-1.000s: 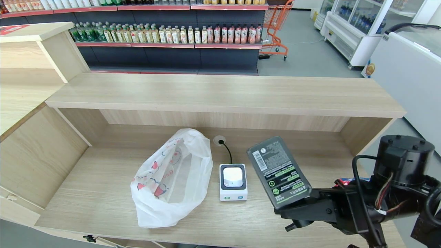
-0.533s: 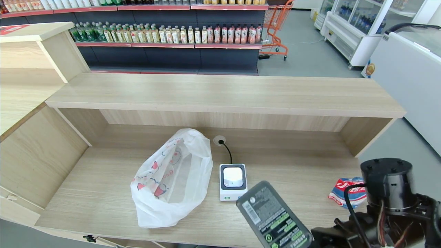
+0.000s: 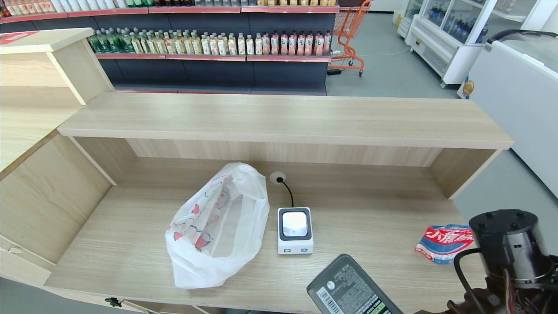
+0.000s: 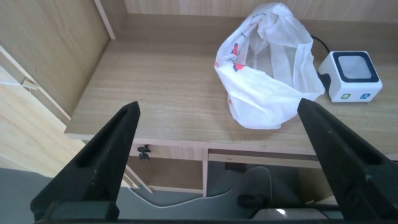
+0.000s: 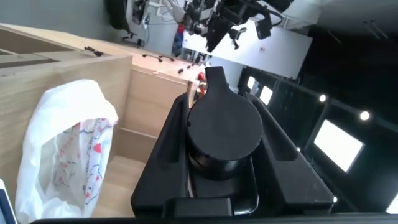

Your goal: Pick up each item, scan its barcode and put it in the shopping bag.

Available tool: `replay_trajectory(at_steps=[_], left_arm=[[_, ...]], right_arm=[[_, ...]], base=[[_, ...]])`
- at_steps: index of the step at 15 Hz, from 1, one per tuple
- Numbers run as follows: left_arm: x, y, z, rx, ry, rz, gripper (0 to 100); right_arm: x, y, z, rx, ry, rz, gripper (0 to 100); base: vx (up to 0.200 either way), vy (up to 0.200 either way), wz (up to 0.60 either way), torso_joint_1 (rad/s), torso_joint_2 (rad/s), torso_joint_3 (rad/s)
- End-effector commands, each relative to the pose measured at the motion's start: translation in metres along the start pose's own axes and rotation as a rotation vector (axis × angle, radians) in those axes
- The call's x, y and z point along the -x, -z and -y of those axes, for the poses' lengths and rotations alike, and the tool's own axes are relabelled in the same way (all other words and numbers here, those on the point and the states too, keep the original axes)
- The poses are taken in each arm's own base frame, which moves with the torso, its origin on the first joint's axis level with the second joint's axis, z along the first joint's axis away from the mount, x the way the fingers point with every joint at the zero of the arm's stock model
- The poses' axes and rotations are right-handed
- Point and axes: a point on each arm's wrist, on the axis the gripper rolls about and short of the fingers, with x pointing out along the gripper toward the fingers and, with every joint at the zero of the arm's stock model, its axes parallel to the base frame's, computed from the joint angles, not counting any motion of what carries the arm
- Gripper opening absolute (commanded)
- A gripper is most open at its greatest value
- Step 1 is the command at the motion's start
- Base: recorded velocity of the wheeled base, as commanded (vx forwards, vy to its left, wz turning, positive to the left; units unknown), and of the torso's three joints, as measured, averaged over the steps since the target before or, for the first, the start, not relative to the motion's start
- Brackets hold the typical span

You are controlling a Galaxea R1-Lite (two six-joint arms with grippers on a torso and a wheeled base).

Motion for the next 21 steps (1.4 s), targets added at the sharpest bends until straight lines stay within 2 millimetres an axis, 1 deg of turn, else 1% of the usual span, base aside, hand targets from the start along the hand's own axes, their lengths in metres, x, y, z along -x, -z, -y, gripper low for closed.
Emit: replay_trajectory(at_steps=[1,2,5,10,13,21], left_arm=[[0.000,0.000,0.000,0.000,-0.001,0.001,100],[0.000,0.000,0.000,0.000,0.000,0.001,100],[0.000,0.000,0.000,0.000,0.000,0.001,100],[0.000,0.000,0.000,0.000,0.000,0.001,100],[0.000,0.000,0.000,0.000,0.000,0.001,100],[0.000,0.000,0.000,0.000,0.000,0.001,100]], right_arm=[[0.006,-0.005,0.009,0.009,-0.001,-0.007,0],[0.008,-0.008,0.012,0.012,-0.004,0.000,0],[0.011,-0.016,0.013,-0.028,-0.020,0.021,0],[0.025,-0.014,0.006,-0.068,-0.074,-0.054,0],[0.026,-0.021,0.005,-0.126,-0.082,-0.030,0],[0.025,-0.020,0.003,-0.125,-0.082,-0.025,0]], base=[[0.000,0.000,0.00,0.000,0.00,0.000],[0.000,0.000,0.00,0.000,0.00,0.000],[0.000,0.000,0.00,0.000,0.00,0.000],[0.000,0.000,0.00,0.000,0.00,0.000],[0.000,0.000,0.00,0.000,0.00,0.000],[0.000,0.000,0.00,0.000,0.00,0.000]])
